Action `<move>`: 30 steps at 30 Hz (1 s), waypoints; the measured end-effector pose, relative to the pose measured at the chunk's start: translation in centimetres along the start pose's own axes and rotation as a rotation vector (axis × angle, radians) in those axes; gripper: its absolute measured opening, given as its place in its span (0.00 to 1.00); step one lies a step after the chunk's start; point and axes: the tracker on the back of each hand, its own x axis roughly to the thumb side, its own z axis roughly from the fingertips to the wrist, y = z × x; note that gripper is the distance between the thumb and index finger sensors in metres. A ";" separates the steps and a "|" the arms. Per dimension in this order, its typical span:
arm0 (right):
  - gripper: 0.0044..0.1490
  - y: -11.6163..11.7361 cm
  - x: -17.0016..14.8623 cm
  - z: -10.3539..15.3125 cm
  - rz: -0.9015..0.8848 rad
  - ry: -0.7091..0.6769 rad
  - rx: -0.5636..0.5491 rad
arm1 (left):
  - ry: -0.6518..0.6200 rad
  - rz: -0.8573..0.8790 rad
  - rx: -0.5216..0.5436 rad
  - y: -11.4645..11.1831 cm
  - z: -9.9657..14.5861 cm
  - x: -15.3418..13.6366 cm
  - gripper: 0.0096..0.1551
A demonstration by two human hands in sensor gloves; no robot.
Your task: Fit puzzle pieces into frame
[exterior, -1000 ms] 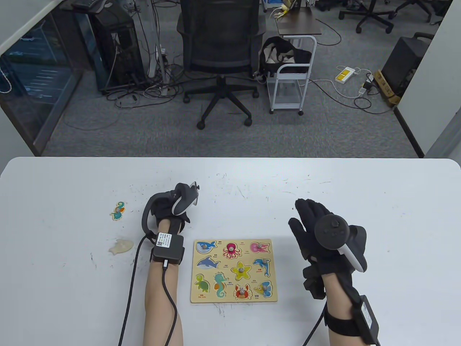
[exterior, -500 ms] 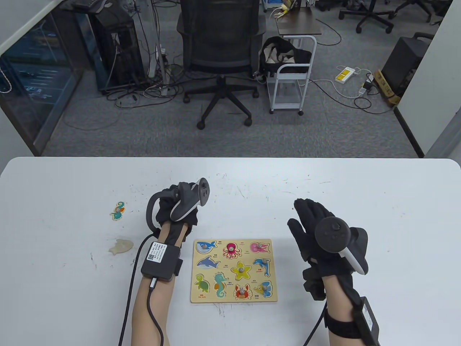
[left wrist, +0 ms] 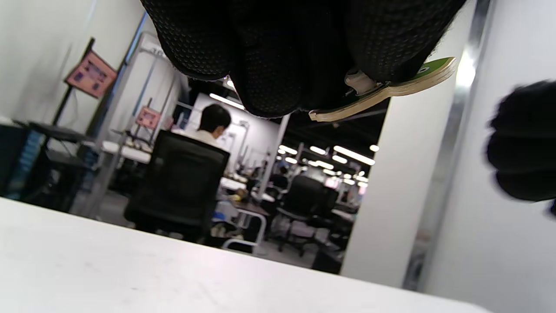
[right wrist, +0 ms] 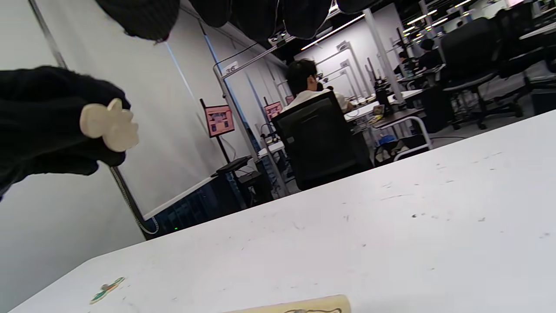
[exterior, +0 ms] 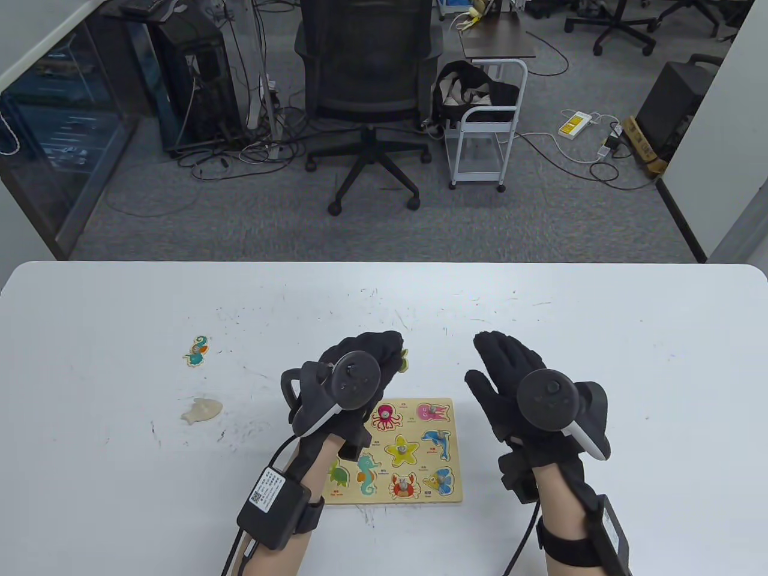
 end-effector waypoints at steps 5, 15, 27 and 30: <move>0.46 0.7 1.3 -0.1 -0.086 -0.155 0.056 | -0.033 0.316 0.005 0.9 1.7 0.1 0.24; 0.52 1.7 5.1 1.0 -0.079 -0.342 -0.024 | -0.049 0.698 -0.111 0.3 3.4 -1.6 0.24; 0.45 2.3 6.6 1.9 0.053 -0.357 -0.142 | -0.060 0.721 -0.136 0.2 3.8 -1.3 0.25; 0.45 2.1 6.5 1.9 0.044 -0.359 -0.142 | -0.074 0.707 -0.125 0.4 3.9 -1.2 0.25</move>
